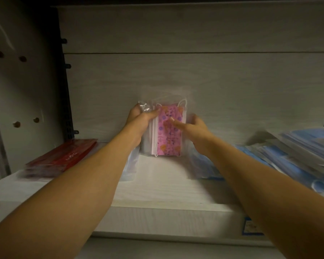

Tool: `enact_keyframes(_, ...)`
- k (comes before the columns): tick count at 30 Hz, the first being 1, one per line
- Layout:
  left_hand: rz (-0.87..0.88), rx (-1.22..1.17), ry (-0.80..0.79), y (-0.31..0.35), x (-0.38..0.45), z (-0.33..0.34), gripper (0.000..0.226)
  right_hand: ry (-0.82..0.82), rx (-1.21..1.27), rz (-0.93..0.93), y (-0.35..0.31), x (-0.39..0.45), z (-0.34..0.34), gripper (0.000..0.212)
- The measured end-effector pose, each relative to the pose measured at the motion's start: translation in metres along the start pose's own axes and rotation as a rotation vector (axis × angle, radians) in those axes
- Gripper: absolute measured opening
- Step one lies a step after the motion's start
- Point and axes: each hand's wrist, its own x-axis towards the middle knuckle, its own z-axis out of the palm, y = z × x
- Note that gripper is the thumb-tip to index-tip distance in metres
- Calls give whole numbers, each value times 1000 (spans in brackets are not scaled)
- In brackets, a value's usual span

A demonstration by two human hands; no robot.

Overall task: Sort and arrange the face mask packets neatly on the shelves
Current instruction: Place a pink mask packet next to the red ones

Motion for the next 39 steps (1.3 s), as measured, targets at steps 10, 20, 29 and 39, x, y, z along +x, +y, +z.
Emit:
enact_keyframes(10, 25, 128, 3, 1, -1, 4, 27, 34, 105, 40, -1, 1, 2, 52)
enact_keyframes(20, -44, -17, -20, 9, -10, -2, 23, -130, -10, 85, 1, 1, -6, 75)
enact_keyframes(29, -8, 54, -5, 8, -10, 1, 18, -24, 53, 36, 0, -1, -6, 26)
enact_keyframes(39, -83, -71, 15, 11, -10, -8, 5, -61, 11, 51, -8, -6, -12, 47)
